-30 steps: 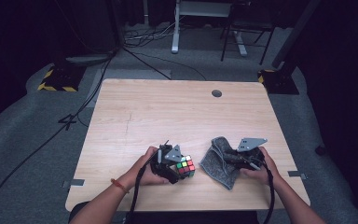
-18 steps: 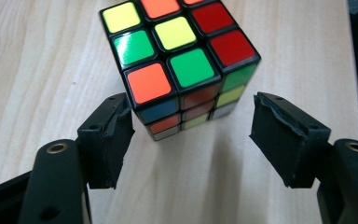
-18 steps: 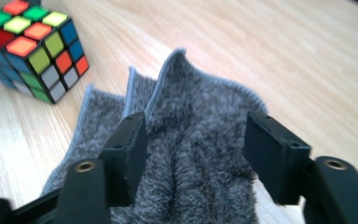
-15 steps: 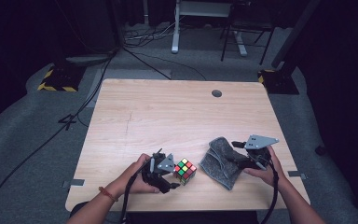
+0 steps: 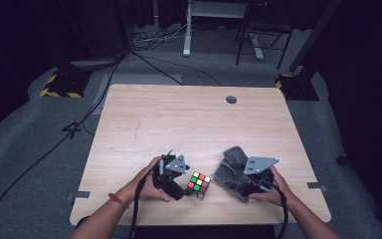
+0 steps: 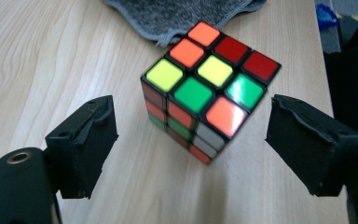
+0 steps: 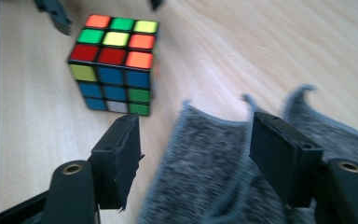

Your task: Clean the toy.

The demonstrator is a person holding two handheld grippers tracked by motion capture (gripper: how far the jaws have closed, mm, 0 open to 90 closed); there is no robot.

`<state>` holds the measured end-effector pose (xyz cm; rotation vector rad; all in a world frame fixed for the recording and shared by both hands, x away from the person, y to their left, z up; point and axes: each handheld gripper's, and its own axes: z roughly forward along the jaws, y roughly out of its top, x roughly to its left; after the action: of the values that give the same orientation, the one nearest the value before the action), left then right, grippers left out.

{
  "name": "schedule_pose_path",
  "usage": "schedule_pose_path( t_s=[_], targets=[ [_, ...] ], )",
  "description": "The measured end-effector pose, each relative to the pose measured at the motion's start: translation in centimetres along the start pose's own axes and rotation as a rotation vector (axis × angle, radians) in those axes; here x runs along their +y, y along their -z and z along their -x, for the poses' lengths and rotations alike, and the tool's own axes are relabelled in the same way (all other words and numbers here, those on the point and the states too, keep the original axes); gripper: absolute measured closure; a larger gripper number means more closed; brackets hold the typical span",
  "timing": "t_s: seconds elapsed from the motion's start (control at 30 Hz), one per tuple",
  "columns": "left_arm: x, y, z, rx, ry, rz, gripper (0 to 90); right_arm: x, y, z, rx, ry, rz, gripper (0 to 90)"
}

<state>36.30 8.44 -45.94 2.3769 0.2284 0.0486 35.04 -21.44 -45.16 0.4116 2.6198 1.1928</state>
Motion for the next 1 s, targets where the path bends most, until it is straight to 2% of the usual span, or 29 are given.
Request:
schedule_pose_path(
  t_s=[0.1,0.17,0.33,0.4,0.53,0.63,0.77,0.87,0.9,1.0],
  targets=[
    [0.8,-1.1,-0.3,-0.043,-0.027,-0.023,15.5,0.2,-1.1,-0.8,0.024,0.008,-0.017,32.1],
    [1.2,-1.6,-0.3,-0.051,-0.058,-0.035,15.6,0.2,-1.9,-1.3,0.041,0.019,-0.036,31.0],
    [1.6,-2.8,-0.3,-0.081,-0.071,-0.06,16.1,0.6,-3.5,-2.0,0.055,0.031,-0.055,30.1],
    [1.7,-3.1,-0.1,-0.074,-0.076,-0.068,15.5,0.6,-4.0,-2.0,0.058,0.032,-0.064,29.8],
    [1.5,-3.2,0.0,-0.082,-0.086,-0.09,22.4,0.5,-4.9,-2.1,0.061,0.028,-0.08,29.1],
    [1.3,-3.4,0.2,-0.073,-0.115,-0.108,25.4,0.5,-5.1,-2.1,0.051,0.038,-0.087,28.4],
    [1.2,-3.3,0.2,-0.077,-0.117,-0.105,27.1,0.5,-4.8,-1.9,0.041,0.029,-0.067,28.3],
    [1.1,-3.3,0.2,-0.069,-0.104,-0.094,27.6,0.6,-4.7,-1.9,0.032,0.027,-0.057,28.7],
    [1.1,-3.3,0.3,-0.068,-0.097,-0.091,28.0,0.6,-4.5,-1.8,0.031,0.02,-0.037,30.2],
    [1.2,-3.4,0.4,-0.058,-0.1,-0.089,28.1,0.7,-4.4,-1.8,0.025,0.028,-0.041,30.7]
  ],
)
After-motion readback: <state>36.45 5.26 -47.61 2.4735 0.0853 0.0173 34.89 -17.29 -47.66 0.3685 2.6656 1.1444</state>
